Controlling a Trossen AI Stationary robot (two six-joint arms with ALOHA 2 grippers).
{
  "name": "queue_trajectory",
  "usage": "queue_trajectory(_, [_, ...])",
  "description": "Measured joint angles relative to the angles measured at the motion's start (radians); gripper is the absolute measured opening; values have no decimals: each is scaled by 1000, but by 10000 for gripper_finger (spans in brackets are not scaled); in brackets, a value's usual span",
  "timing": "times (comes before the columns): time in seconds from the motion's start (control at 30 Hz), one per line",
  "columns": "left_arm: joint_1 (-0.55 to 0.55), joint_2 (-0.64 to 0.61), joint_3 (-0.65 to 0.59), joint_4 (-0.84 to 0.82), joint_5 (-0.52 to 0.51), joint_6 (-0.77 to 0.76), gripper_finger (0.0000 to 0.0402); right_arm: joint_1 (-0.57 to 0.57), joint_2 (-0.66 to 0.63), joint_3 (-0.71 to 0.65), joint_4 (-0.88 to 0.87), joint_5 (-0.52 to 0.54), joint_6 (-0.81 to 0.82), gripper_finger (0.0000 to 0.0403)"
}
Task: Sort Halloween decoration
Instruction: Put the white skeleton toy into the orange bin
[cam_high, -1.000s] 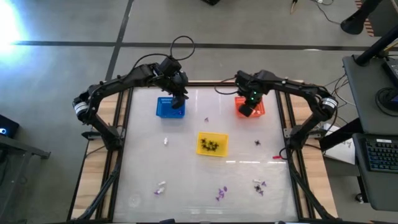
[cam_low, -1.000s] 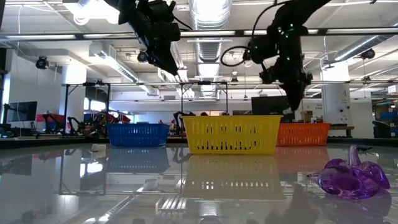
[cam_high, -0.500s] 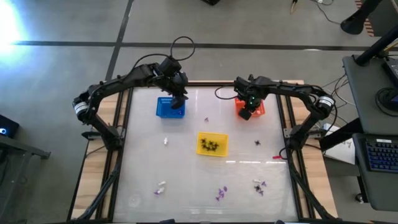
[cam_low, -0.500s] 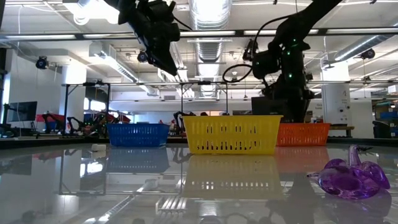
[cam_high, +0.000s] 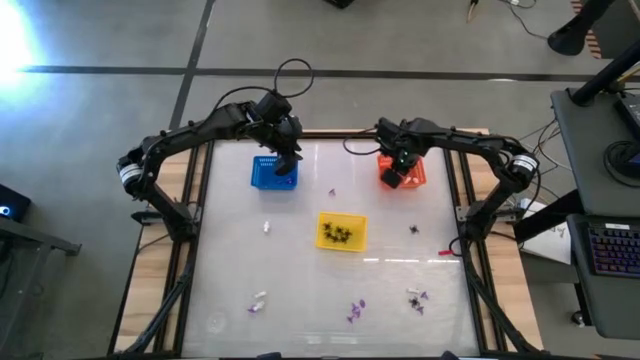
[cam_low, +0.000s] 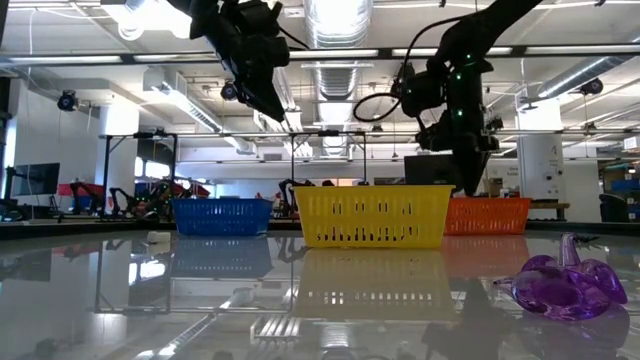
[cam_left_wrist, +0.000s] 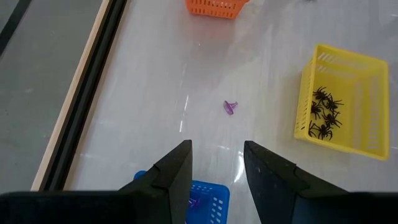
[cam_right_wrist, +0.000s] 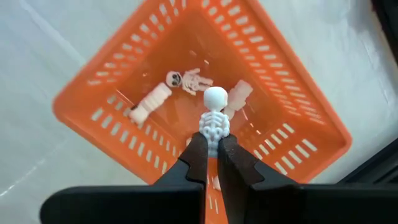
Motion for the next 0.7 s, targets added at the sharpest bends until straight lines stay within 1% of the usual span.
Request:
queue_trajectory(0.23, [0, 0, 0, 1, 0, 5, 128, 4, 0, 35, -1, 2, 10, 13])
queue_trajectory(0.47, [0, 0, 0, 2, -1, 30, 128, 7, -2, 39, 0, 2, 107, 13])
queue_trajectory(0.7, [0, 0, 0, 2, -2, 30, 128, 6, -2, 39, 1, 2, 93, 13])
